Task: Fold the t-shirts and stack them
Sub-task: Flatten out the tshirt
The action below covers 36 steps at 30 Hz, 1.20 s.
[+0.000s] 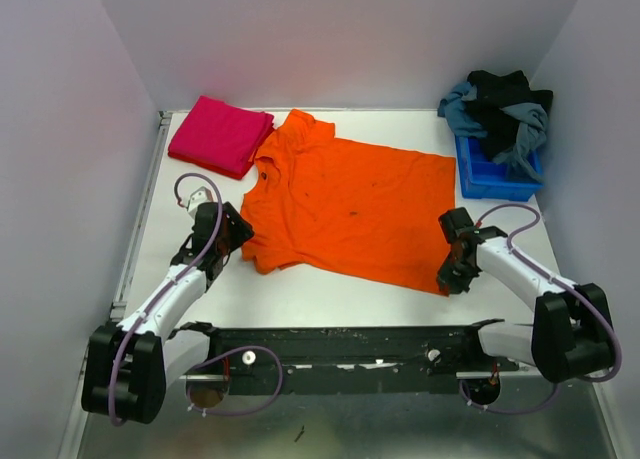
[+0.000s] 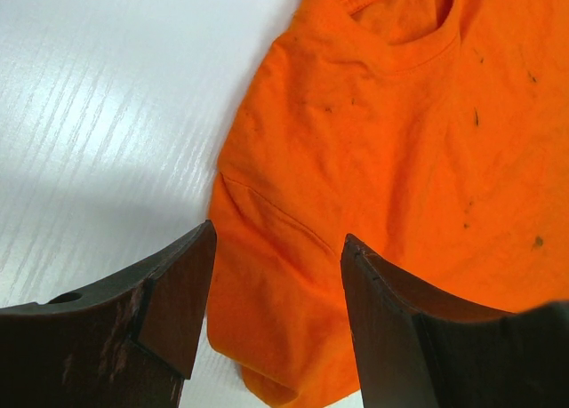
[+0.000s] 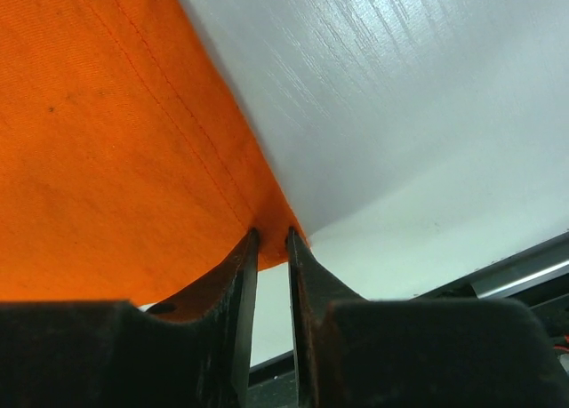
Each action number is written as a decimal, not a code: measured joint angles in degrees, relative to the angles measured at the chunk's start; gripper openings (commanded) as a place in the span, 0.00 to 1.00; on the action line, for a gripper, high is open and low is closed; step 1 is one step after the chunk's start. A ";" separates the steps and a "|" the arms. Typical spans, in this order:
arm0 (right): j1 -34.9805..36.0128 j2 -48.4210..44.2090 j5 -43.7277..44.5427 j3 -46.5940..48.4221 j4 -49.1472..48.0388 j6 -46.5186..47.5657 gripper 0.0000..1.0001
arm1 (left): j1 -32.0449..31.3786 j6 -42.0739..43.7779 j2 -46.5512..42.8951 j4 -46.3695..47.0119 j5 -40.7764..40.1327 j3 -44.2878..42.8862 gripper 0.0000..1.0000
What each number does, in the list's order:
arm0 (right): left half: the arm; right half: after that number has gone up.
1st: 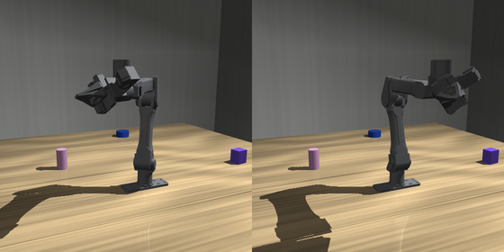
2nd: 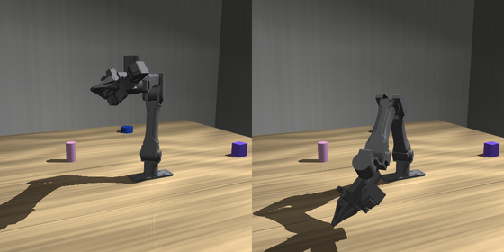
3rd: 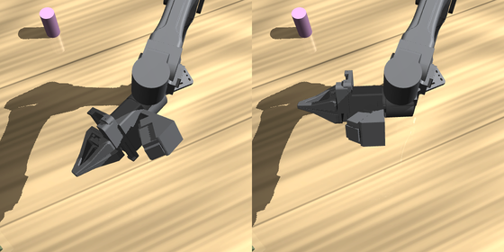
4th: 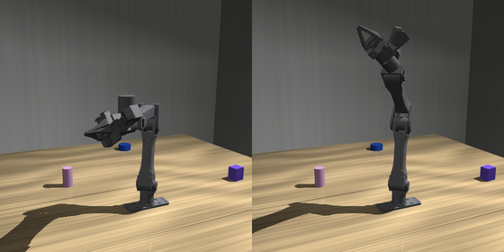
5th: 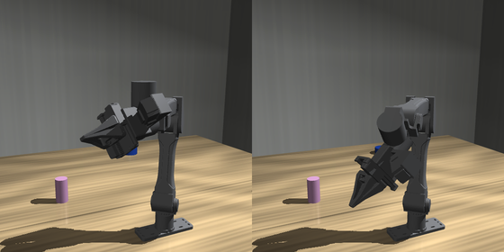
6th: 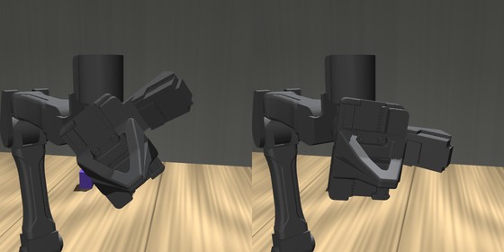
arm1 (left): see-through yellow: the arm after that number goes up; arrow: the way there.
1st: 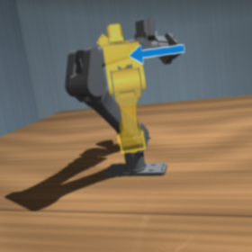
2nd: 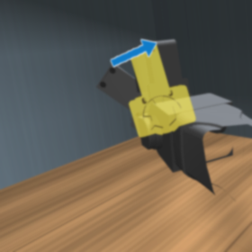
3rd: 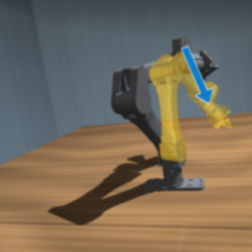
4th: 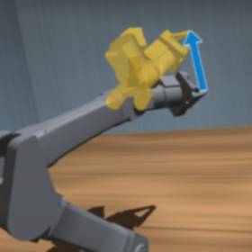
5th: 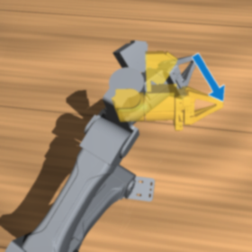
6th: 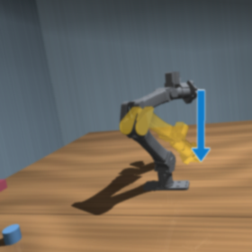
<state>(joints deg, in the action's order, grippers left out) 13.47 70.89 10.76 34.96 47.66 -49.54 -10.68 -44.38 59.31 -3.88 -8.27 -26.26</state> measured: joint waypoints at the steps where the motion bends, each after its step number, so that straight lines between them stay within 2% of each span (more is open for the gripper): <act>1: 0.00 0.15 -0.02 0.09 0.04 -0.02 0.31 | 0.00 0.00 0.20 0.00 0.09 0.00 0.70; 8: 0.00 -0.55 -0.50 0.33 0.72 0.09 0.35 | 0.00 0.00 0.55 0.00 0.44 0.00 0.70; 17: 0.00 -7.08 -2.40 -1.14 1.29 0.42 0.36 | 0.00 0.02 -0.20 0.00 0.83 0.04 0.70; 24: 0.00 -2.32 -2.73 -1.49 1.05 0.35 0.34 | 0.00 0.04 -0.26 0.00 1.03 0.04 0.70; 25: 0.00 -1.79 -2.75 -1.27 1.07 0.33 0.32 | 0.00 0.04 -0.26 -0.02 1.05 0.04 0.70; 26: 0.00 -1.57 -2.69 -1.16 1.07 0.24 0.25 | 0.00 0.04 -0.26 0.00 1.07 0.04 0.70; 27: 0.00 -1.46 -2.69 -1.07 1.07 0.22 0.09 | 0.00 0.04 -0.24 -0.02 1.09 0.04 0.70; 28: 0.00 -1.27 -2.69 -1.01 0.96 0.17 0.01 | 0.00 0.04 -0.20 0.00 1.22 0.04 0.70; 36: -0.07 1.40 -0.02 1.20 1.40 -1.51 0.01 | 0.00 0.02 2.12 -0.09 1.49 0.04 0.70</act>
<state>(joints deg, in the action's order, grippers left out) 13.41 72.29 10.74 36.16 49.06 -51.05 -10.68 -44.36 61.43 -3.97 -6.79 -26.22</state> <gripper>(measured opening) 0.012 0.701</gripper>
